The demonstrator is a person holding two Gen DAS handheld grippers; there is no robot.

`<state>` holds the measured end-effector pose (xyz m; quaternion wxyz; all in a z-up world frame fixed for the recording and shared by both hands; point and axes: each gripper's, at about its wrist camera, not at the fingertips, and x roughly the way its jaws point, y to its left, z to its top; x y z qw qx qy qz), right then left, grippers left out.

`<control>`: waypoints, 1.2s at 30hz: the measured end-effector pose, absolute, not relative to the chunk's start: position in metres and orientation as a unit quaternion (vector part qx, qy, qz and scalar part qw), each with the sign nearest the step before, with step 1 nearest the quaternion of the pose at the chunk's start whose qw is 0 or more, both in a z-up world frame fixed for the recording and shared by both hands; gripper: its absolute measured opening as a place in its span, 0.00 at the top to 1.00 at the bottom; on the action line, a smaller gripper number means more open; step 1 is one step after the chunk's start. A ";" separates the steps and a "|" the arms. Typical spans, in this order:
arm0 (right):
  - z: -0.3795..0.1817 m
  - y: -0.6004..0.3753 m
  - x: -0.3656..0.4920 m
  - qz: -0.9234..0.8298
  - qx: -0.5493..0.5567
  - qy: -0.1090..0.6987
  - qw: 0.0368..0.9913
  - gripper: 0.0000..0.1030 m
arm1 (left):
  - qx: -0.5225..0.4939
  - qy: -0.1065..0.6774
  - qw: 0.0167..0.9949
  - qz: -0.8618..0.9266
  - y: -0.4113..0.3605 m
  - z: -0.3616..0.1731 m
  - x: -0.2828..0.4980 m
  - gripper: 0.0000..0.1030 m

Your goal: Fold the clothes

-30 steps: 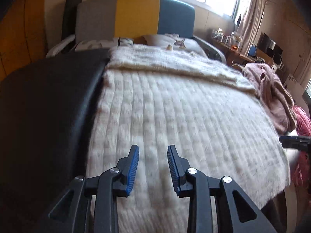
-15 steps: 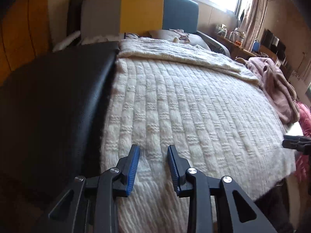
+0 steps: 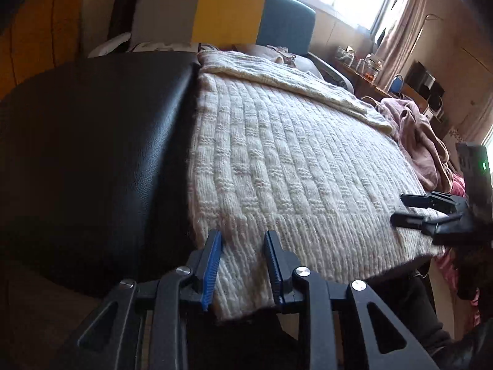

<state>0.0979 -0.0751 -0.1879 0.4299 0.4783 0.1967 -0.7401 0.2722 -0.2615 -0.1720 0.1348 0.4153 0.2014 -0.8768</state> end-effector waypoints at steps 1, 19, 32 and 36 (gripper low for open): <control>-0.188 -0.076 0.102 -0.740 0.469 0.212 0.432 0.20 | 0.414 0.206 0.135 -0.876 -0.263 -0.170 0.272 0.72; -0.181 0.003 0.070 -0.761 0.501 0.123 0.393 0.20 | 0.411 0.185 0.139 -0.882 -0.247 -0.159 0.264 0.71; -0.146 0.005 0.025 -0.784 0.478 0.056 0.391 0.20 | 0.407 0.161 0.126 -0.890 -0.259 -0.144 0.224 0.70; -0.142 -0.010 -0.026 -0.804 0.468 0.040 0.365 0.20 | 0.447 0.128 0.137 -0.875 -0.268 -0.162 0.183 0.70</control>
